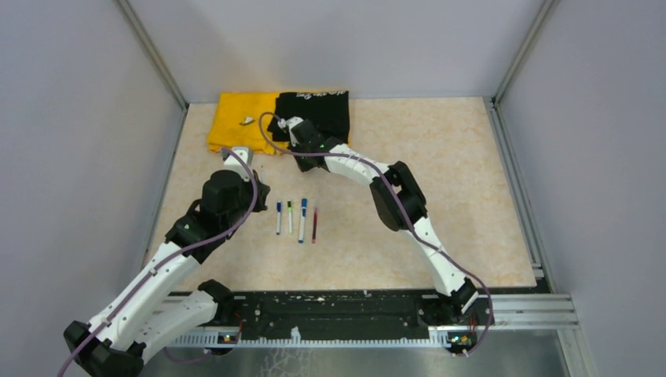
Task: Insert the pens into the pen caps
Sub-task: Pick up the pen cap from the center of the board, then place the pen cap at the center of the board.
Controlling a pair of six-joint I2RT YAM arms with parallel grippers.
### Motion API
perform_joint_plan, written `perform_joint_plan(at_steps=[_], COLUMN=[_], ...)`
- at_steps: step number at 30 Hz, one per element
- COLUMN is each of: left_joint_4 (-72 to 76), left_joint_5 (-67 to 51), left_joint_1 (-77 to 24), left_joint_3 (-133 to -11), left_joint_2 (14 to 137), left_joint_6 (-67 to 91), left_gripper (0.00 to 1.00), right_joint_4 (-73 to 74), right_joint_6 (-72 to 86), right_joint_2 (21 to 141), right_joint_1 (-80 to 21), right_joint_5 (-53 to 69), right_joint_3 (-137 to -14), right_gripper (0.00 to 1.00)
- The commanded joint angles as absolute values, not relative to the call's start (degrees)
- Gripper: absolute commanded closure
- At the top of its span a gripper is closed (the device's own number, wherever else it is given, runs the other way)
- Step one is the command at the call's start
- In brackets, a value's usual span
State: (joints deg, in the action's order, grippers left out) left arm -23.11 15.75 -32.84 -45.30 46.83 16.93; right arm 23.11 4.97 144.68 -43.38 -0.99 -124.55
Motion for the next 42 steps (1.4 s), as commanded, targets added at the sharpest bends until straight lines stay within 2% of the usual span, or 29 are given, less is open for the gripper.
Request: perform_joint_plan(at_steps=[1,7,12,18,27,42], left_joint_4=[-21.29,-17.7,-14.49,-12.09,-11.05,-10.72], left_joint_5=[13.75,7.67,4.5,6.09,5.28,6.18], left_joint_1=[-32.64,-32.62,-32.62,-32.6,-32.58,-32.6], left_joint_3=[-46.79,-45.54,-43.75,-43.21,-44.93,-44.26], left_joint_2=[46.9,46.92,48.04,48.98,52.88,52.83], left_joint_6=[15.88,14.54,15.15,13.73,11.98,11.79], left_gripper=[1.0,1.0,1.0,1.0,1.0,1.0], right_joint_4=[17.11,12.14,14.06,13.98,20.57,24.1], right_joint_6=[3.41,5.64,8.58,16.61,23.63,23.74], right_joint_2=[130.63,112.15,97.91,85.98,79.3,86.41], right_joint_1=[-43.83,-42.09,-41.65,-42.95,-46.16,-47.41], right_joint_5=[-5.81,-8.2,-8.21,-7.98,-11.05,-8.5], right_joint_3=[-117.43,-94.72,-75.91,-56.03,-49.44,-50.22], right_gripper=[0.94,0.95,0.96,0.96,0.95,0.9])
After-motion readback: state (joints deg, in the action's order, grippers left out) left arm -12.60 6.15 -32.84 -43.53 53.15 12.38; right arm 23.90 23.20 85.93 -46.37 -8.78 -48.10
